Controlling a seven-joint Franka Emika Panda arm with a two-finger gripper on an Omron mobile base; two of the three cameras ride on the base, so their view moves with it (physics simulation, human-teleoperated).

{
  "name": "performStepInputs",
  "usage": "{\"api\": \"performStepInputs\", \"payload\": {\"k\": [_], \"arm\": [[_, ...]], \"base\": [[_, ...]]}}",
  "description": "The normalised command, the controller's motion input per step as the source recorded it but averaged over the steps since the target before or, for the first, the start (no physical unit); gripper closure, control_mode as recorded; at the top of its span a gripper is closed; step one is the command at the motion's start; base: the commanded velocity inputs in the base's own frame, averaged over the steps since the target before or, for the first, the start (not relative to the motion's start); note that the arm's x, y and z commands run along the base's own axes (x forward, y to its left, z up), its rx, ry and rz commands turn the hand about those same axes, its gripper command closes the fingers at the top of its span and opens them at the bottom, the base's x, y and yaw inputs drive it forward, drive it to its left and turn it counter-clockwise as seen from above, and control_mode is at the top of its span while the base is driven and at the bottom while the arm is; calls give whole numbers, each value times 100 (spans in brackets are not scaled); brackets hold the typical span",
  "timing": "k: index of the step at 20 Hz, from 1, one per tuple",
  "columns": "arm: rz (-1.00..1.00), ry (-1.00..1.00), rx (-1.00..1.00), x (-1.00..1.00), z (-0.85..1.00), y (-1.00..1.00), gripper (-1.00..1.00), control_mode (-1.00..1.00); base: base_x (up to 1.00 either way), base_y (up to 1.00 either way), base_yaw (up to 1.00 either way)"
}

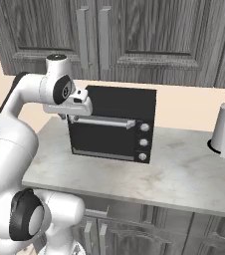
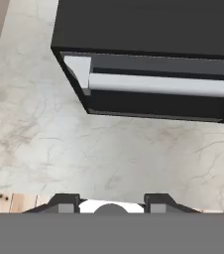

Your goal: Move the bowls from the cabinet to the plates on the dining table.

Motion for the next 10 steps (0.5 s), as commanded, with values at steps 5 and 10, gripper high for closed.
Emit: {"api": "performStepInputs", "payload": {"k": [5, 10], "arm": [[0, -4, 0, -12, 1, 4, -100, -100], [0, -7, -1, -17, 26, 0, -100, -100]], "base": [[0, 0, 0], [0, 0, 0]]}}
